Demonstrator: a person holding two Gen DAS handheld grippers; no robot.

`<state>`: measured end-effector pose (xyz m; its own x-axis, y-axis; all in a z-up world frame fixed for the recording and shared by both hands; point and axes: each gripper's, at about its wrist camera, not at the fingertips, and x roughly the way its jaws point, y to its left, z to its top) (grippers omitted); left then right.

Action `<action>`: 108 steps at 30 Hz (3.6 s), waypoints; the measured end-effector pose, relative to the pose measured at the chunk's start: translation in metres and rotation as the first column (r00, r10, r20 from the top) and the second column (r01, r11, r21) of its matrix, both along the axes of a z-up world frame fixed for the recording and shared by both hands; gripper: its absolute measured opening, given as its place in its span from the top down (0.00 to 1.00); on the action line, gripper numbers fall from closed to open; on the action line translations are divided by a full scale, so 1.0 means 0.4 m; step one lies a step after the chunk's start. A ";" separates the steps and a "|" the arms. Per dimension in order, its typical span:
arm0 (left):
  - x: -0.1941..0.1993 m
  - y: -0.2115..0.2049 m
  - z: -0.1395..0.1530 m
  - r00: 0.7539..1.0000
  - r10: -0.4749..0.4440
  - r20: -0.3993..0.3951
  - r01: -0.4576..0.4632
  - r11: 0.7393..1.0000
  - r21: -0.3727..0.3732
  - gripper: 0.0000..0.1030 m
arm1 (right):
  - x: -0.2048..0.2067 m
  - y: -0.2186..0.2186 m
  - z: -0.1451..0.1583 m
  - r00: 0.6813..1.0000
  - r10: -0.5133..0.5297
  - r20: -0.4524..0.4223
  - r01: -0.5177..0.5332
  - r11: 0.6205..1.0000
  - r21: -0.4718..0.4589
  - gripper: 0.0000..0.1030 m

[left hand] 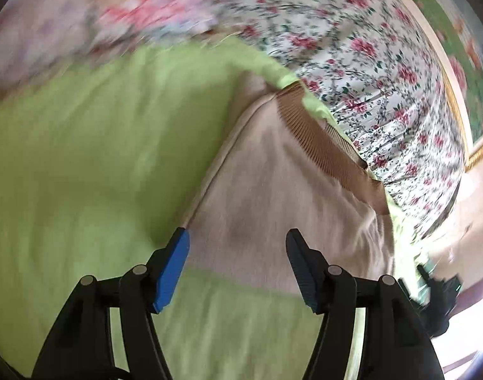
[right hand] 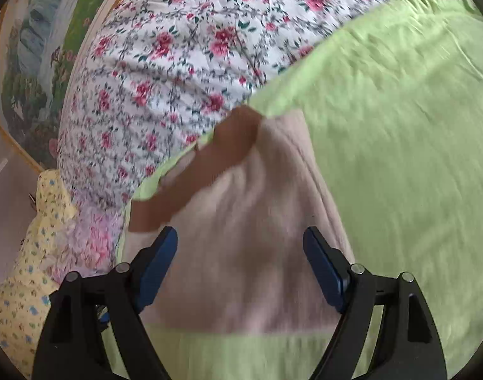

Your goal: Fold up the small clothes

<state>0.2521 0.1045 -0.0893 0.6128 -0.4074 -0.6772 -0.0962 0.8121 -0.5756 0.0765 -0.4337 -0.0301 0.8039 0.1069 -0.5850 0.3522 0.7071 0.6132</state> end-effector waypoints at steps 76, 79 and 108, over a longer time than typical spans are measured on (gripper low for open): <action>0.219 -0.622 0.035 0.897 -0.441 0.024 0.442 0.897 -0.028 0.29 | 0.189 -0.133 0.070 0.976 0.216 0.033 -0.217 0.975 0.041 0.83; 0.210 -0.653 0.027 0.893 -0.449 -0.006 0.449 0.893 0.030 0.29 | 0.198 -0.128 0.009 0.974 0.187 -0.130 -0.196 0.979 -0.060 0.83; 0.255 -0.631 0.011 0.875 -0.484 0.024 0.483 0.868 -0.118 0.52 | 0.177 -0.115 -0.098 0.978 0.176 -0.114 -0.156 0.974 0.166 0.70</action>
